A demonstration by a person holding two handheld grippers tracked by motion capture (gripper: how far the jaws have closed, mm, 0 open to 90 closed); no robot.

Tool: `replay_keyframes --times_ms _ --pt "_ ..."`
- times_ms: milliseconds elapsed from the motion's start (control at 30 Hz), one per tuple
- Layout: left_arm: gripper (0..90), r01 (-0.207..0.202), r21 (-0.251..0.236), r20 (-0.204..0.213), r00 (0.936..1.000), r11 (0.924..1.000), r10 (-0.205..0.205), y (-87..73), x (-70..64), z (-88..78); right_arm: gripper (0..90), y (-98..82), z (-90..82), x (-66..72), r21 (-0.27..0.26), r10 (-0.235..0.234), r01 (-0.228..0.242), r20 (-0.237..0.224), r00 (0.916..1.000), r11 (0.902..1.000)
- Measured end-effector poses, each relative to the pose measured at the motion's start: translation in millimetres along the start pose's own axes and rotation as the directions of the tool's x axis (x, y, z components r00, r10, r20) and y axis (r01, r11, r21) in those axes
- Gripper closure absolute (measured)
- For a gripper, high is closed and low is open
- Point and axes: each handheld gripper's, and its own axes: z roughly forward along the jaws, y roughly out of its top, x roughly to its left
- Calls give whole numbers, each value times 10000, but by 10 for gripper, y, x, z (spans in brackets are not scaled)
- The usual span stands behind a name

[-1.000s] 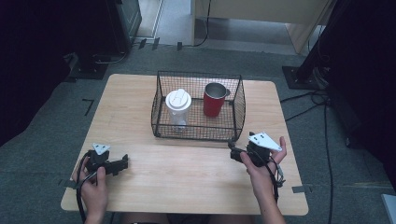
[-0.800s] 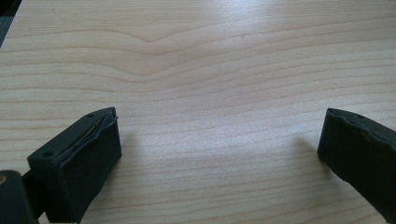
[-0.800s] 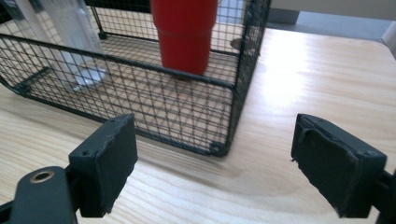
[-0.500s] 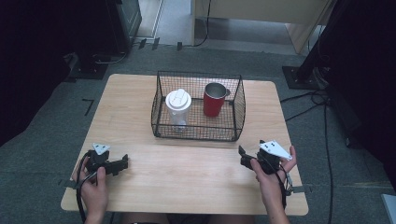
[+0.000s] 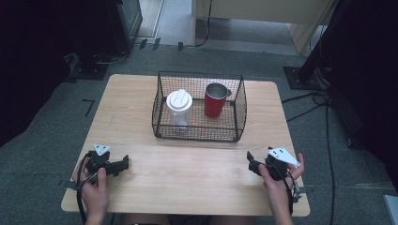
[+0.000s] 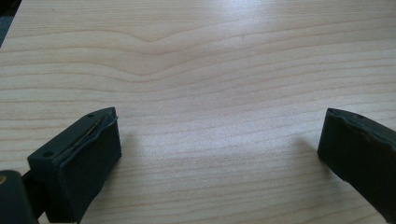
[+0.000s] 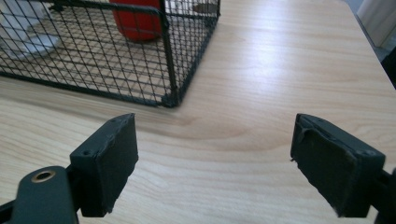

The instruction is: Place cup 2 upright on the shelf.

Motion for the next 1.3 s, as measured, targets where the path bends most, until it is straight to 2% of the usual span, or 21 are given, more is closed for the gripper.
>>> replay_keyframes --times_ms 500,867,1067,1233,1300 --pt "0 -9 8 0 10000 10000 9 0 0 -1 159 -271 -127 -361 455 219 -254 752 9969 9986" --pt "0 24 -24 13 10000 10000 -24 -6 -29 -2 159 -462 -194 -575 951 376 -477 1048 9938 9943" --pt "0 -58 9 59 10000 10000 58 -9 -49 -8 159 -530 -220 -666 1375 291 -467 1274 9914 9894" --pt "0 -58 2 58 10000 10000 58 -17 -63 -14 159 -561 -208 -741 1906 509 -788 1471 9878 9785" --pt "0 -45 -2 51 10000 10000 45 -18 -67 -15 157 -560 -207 -745 1937 462 -739 1435 9886 9783"
